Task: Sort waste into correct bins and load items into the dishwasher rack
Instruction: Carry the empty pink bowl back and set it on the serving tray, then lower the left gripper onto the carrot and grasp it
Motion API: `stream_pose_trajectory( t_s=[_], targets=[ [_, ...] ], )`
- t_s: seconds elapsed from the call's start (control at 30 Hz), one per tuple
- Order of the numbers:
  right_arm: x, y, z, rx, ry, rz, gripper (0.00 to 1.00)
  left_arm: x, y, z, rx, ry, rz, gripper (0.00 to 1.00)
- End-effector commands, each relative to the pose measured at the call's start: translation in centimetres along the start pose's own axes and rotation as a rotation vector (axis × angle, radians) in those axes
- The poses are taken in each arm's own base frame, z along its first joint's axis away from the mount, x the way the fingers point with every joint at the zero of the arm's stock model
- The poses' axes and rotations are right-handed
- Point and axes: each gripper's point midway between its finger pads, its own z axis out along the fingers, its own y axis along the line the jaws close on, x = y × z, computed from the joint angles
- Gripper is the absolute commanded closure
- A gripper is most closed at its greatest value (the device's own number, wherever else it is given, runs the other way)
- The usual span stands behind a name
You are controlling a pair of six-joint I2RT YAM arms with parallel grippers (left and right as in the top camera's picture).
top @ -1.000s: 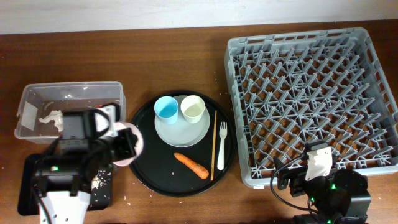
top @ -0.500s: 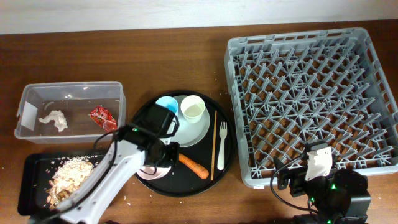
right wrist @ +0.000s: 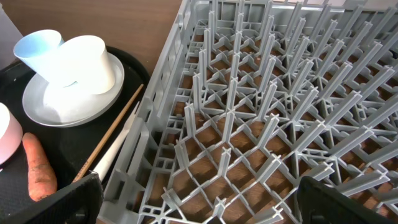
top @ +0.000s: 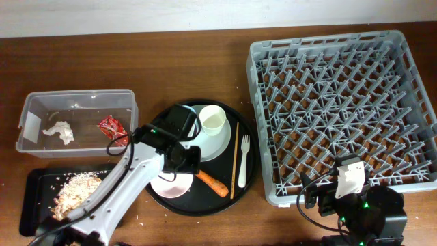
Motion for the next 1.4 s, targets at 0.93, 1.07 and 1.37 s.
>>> stream_pose_trajectory(
  t_s=[0.93,1.07,1.37],
  targets=[
    [-0.4,-0.1,-0.2,0.005,-0.012,0.012,0.01,2.3,-7.3,5.5,-0.168,-0.249,-0.528,0.54],
    [-0.4,-0.1,-0.2,0.005,-0.012,0.012,0.01,2.4,-6.2,6.8,-0.197,-0.2,-0.565,0.55],
    [-0.4,-0.1,-0.2,0.005,-0.012,0.012,0.01,3.9,-5.5,7.3,-0.228,-0.133,-0.577,0.56]
  ],
)
